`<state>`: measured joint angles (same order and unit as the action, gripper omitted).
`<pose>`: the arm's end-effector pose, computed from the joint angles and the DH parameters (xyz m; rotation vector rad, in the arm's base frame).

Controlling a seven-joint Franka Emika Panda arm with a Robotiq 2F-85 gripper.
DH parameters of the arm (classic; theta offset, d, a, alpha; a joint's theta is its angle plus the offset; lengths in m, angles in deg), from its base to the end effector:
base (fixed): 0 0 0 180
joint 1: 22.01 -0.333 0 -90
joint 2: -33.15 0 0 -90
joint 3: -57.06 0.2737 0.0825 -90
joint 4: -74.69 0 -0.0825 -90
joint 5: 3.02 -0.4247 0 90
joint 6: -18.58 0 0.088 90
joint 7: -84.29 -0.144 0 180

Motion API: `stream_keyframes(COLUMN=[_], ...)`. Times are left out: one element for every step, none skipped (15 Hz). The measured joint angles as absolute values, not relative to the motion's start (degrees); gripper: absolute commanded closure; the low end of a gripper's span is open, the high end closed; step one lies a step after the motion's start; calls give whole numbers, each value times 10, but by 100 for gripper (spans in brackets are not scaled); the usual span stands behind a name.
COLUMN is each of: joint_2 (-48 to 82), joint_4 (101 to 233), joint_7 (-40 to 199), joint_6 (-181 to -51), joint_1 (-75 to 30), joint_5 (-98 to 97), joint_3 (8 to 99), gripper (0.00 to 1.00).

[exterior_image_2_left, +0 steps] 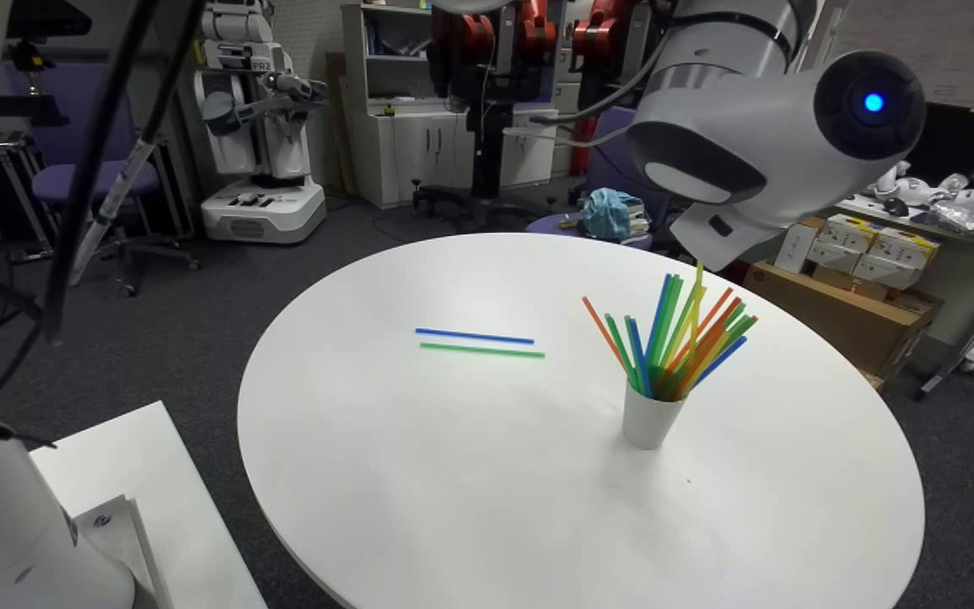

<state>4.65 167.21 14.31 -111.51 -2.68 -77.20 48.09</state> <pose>0.6797 -0.2952 0.2911 -0.6832 2.0667 0.2354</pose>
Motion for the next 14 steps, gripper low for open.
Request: stream_keyframes(joint_2=[48, 48, 48, 47, 45, 42, 39, 37, 35, 35, 35, 35, 35, 35], joint_4=[1678, 1683, 1690, 1696, 1701, 1704, 1707, 1711, 1714, 1717, 1720, 1723, 1726, 1728], joint_7=[159, 175, 191, 205, 214, 222, 227, 231, 233, 234, 234, 234, 235, 235], joint_6=[-1113, -1109, -1103, -1093, -1085, -1077, -1072, -1069, -1068, -1068, -1068, -1068, -1068, -1068], joint_1=[-21, -16, -13, -9, -8, -8, -9, -11, -12, -14, -17, -19, -20, -22], joint_5=[-798, -823, -846, -865, -880, -891, -899, -905, -906, -906, -906, -906, -906, -906], joint_3=[481, 481, 481, 481, 481, 481, 481, 481, 481, 481, 481, 481, 481, 481], gripper=[100, 100, 100, 100, 100, 100, 100, 100, 100, 100, 100, 100, 100, 100])
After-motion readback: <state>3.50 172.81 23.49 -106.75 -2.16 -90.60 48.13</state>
